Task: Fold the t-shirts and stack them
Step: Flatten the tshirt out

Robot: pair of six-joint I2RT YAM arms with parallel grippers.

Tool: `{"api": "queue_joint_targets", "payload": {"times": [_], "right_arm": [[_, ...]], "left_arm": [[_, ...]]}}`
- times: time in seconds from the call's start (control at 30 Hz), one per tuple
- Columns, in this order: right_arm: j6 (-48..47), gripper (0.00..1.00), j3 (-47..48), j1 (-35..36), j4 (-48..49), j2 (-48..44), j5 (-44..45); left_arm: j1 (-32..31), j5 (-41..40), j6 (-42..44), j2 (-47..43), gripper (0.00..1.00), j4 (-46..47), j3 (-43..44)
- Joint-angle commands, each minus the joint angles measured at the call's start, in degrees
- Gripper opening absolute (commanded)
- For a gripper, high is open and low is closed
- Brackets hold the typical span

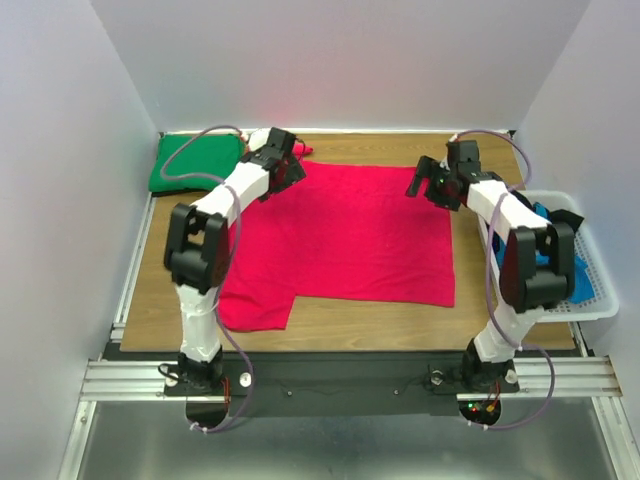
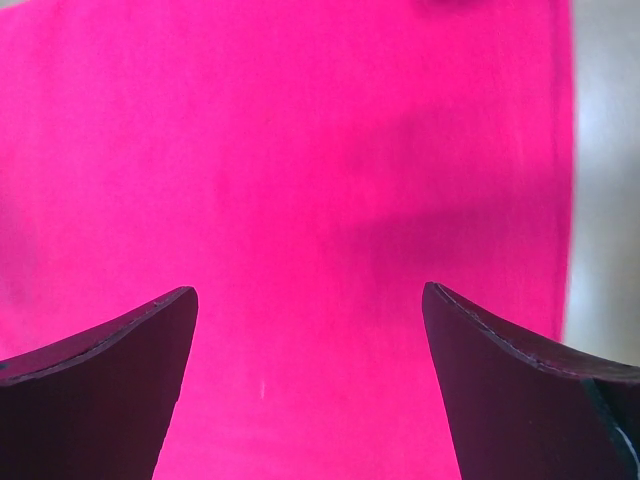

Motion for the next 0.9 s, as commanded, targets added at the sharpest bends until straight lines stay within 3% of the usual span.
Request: {"api": "queue_joint_targets", "payload": {"times": [0.0, 0.23, 0.57, 0.73, 0.87], "right_arm": [[-5.5, 1.0, 8.6, 1.6, 0.9, 7.7, 2.3], [-6.9, 1.0, 22.7, 2.6, 0.4, 22.3, 7.1], [-8.0, 1.0, 43.0, 1.7, -0.1, 38.3, 22.6], [-10.3, 1.0, 51.1, 0.5, -0.6, 43.4, 19.8], [-13.0, 1.0, 48.5, 0.6, -1.2, 38.8, 16.1]], "left_arm": [[0.8, -2.1, 10.7, 9.3, 0.98, -1.8, 14.6], [4.5, 2.2, 15.7, 20.2, 0.98, -1.8, 27.8], [8.8, 6.1, 18.6, 24.7, 0.99, 0.9, 31.1], [8.8, 8.7, 19.6, 25.8, 0.99, 2.8, 32.9], [8.8, 9.6, 19.5, 25.9, 0.99, 2.8, 33.7]]}}
